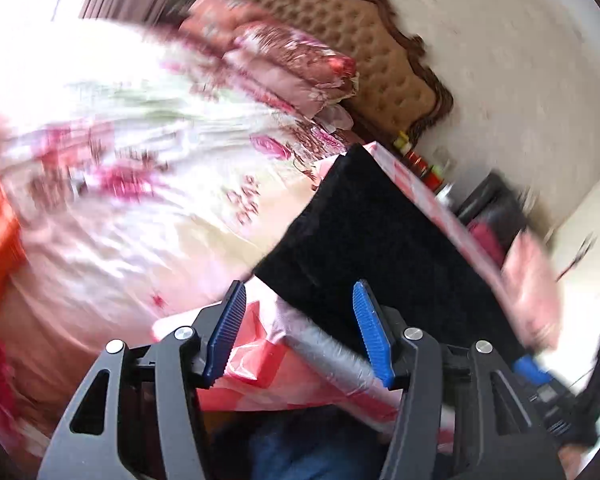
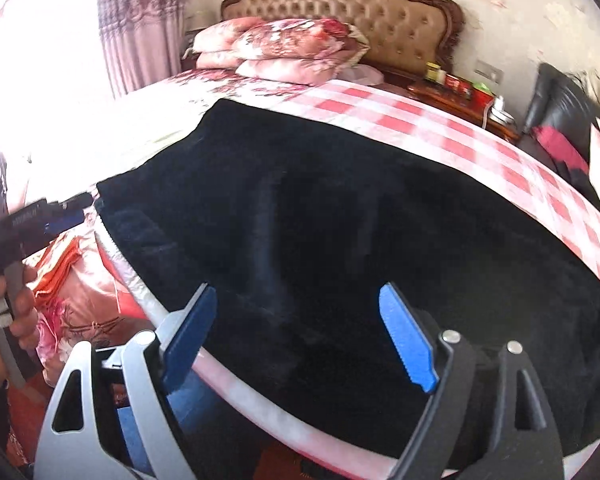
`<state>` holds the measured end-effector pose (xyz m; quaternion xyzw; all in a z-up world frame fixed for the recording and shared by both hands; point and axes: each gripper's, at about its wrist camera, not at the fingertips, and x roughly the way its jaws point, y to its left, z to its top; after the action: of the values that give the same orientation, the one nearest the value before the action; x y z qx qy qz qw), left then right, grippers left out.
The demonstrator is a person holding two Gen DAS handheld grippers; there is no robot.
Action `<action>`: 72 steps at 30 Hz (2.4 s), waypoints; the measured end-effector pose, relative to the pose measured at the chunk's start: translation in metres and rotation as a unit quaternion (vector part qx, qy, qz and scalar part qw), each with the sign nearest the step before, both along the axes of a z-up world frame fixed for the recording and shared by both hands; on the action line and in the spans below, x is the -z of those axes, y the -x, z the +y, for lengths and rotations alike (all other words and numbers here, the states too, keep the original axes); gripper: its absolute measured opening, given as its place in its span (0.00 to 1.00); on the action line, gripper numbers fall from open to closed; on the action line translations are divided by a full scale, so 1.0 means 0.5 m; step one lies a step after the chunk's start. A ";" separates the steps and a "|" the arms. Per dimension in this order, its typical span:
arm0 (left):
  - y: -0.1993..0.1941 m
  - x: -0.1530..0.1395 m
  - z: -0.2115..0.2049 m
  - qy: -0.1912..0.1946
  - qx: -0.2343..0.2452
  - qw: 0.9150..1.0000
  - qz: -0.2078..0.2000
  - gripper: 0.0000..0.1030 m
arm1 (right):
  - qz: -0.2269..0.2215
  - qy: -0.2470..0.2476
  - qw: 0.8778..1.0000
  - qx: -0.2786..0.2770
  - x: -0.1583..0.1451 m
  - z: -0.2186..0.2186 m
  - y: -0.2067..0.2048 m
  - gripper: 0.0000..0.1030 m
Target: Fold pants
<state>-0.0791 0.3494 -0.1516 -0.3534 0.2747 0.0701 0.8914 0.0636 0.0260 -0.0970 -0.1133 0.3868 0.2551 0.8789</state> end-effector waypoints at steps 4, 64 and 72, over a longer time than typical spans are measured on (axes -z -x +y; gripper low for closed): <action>-0.013 0.027 0.035 0.079 0.012 0.997 -0.013 0.51 | 0.020 0.021 1.000 -0.001 0.026 0.037 -0.007 0.81; -0.029 0.087 0.068 0.188 0.040 0.980 -0.051 0.53 | 0.101 -0.047 0.990 -0.086 -0.002 0.046 -0.028 0.62; -0.042 0.044 0.044 0.097 0.053 0.992 -0.052 0.17 | 0.140 -0.013 0.986 -0.094 0.008 0.096 -0.062 0.74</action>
<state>-0.0579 0.3711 -0.1736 -0.4264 0.2520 -0.0231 0.8684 0.0945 0.0738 -0.1012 -0.1005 0.4904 0.3552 0.7894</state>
